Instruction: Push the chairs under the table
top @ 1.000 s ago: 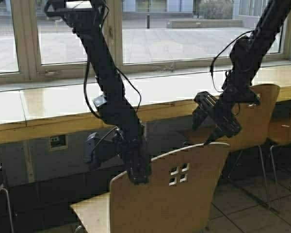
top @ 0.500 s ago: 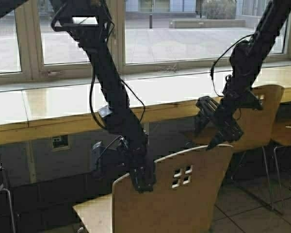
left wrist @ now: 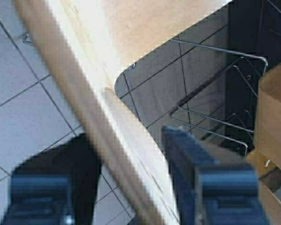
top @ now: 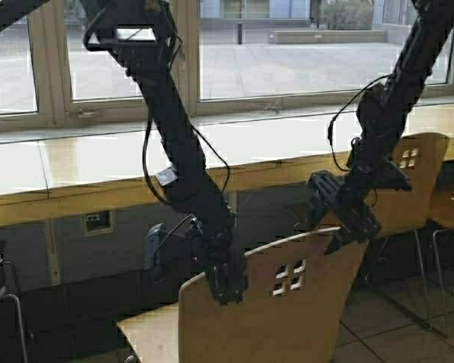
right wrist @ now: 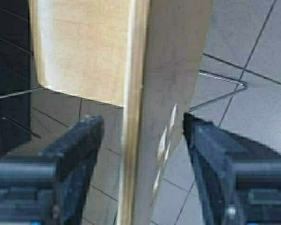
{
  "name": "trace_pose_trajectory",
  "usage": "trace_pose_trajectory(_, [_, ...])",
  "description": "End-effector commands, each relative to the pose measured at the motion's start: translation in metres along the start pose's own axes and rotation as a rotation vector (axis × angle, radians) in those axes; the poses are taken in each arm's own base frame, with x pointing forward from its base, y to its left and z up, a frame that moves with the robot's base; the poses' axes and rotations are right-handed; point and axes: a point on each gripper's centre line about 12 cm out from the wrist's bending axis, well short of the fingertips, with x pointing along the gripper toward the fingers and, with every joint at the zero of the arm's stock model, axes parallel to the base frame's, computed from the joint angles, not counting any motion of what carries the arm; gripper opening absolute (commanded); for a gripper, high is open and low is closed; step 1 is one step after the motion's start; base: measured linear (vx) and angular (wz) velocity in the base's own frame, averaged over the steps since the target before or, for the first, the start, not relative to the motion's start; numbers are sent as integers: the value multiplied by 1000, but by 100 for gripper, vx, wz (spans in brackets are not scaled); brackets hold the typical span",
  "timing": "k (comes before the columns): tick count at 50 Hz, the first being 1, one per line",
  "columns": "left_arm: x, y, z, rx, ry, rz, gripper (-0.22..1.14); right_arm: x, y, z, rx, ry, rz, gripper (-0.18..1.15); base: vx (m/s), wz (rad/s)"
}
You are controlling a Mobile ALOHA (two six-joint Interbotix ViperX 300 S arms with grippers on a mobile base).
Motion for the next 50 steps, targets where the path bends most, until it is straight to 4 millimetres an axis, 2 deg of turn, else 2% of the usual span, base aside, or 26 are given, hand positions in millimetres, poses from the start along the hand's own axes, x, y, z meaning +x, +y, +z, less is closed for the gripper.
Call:
trace_pose_trajectory(1, [2, -15, -3, -17, 9, -32, 78, -7, 14, 9, -12, -46, 34, 89, 0, 0])
trace_pose_trajectory(13, [7, -12, -3, -17, 9, -31, 78, -6, 13, 8, -11, -45, 30, 89, 0, 0])
trace_pose_trajectory(21, [3, -19, -7, -18, 18, -42, 78, 6, 0, -5, -4, -16, -1, 89, 0, 0])
trace_pose_trajectory(50, [4, -39, -7, -42, 26, -74, 76, 45, -18, -10, 1, 31, -31, 87, 0, 0])
